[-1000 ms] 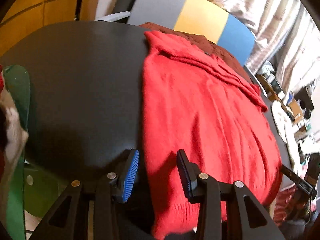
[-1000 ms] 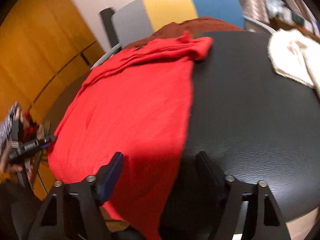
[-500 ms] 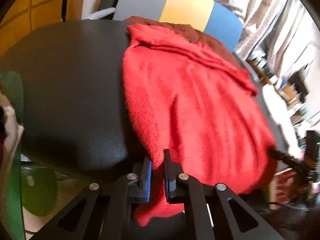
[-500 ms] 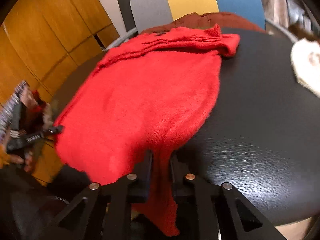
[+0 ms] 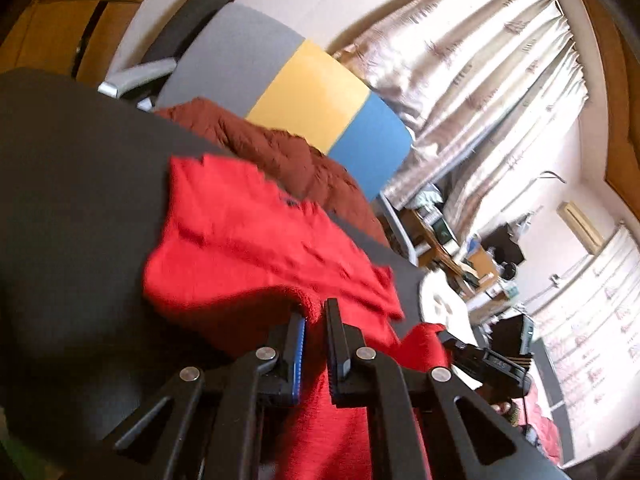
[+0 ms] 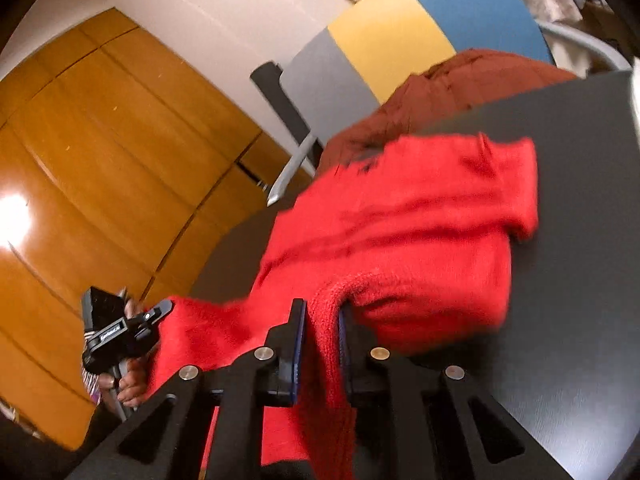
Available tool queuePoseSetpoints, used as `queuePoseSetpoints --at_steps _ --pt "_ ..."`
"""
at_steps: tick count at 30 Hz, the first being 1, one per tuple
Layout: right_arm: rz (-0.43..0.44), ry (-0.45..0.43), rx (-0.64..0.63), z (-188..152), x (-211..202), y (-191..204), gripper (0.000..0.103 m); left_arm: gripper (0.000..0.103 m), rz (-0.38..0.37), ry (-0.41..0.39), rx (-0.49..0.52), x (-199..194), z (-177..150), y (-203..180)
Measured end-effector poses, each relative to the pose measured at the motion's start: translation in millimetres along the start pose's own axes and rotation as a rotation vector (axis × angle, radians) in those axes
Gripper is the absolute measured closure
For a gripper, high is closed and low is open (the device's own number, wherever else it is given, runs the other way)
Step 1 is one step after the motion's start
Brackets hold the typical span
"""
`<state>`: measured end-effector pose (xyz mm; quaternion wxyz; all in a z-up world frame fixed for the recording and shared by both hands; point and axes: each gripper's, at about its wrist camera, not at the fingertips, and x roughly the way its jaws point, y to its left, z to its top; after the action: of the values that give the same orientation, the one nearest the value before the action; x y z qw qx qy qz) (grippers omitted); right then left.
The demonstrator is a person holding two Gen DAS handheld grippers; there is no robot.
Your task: Fold clothes
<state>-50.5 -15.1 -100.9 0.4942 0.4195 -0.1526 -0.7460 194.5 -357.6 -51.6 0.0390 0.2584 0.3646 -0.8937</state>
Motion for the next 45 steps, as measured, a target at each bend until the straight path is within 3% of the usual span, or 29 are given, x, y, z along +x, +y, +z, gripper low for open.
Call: queuePoseSetpoints --at_steps 3,7,10,13,23,26,28,30,35,36,38,40,42,45 --pt "-0.062 -0.009 0.009 35.8 27.1 -15.0 0.088 0.096 0.051 -0.008 -0.017 29.0 31.2 9.0" --pt "-0.18 0.038 0.032 67.5 69.6 -42.6 0.088 0.096 0.188 0.062 -0.044 88.6 54.9 37.2" --pt "-0.26 0.123 0.071 66.8 98.9 -67.5 0.088 0.096 0.266 0.135 -0.085 123.9 52.8 65.4" --pt "-0.243 0.133 0.087 49.6 101.9 -75.1 0.088 0.095 0.294 0.204 -0.119 142.2 34.5 92.4" --pt "-0.145 0.15 0.106 -16.0 53.1 -62.1 0.088 0.095 0.279 0.259 -0.112 81.1 -27.8 78.9" --pt "-0.095 0.144 0.144 -23.2 38.2 -56.9 0.076 0.096 0.26 0.26 -0.143 63.2 -40.3 73.8" --pt "-0.043 0.145 0.17 -27.1 31.4 -52.3 0.044 0.091 0.229 0.256 -0.153 55.6 -46.4 68.3" --pt "-0.001 0.156 0.163 -31.6 26.7 -42.9 0.031 0.078 0.197 0.251 -0.15 49.5 -49.1 62.2" --pt "0.029 0.205 0.12 -44.1 29.5 -27.2 0.031 0.07 0.124 0.241 -0.139 35.6 -55.7 47.2" --pt "0.018 0.214 0.105 -45.9 32.6 -26.3 0.033 0.07 0.142 0.256 -0.123 41.4 -56.6 45.1" --pt "-0.016 0.234 0.076 -47.8 38.4 -25.3 0.052 0.073 0.177 0.285 -0.092 53.2 -58.4 41.0" --pt "-0.051 0.266 0.023 -52.2 39.4 -19.8 0.091 0.096 0.176 0.297 -0.068 57.7 -59.1 36.3" --pt "-0.034 0.276 -0.012 -53.0 37.4 -13.1 0.093 0.096 0.149 0.29 -0.048 54.8 -58.2 31.3" --pt "0.052 0.234 -0.01 -42.1 28.3 -7.9 0.093 0.096 0.044 0.218 -0.093 38.7 -43.0 33.3"
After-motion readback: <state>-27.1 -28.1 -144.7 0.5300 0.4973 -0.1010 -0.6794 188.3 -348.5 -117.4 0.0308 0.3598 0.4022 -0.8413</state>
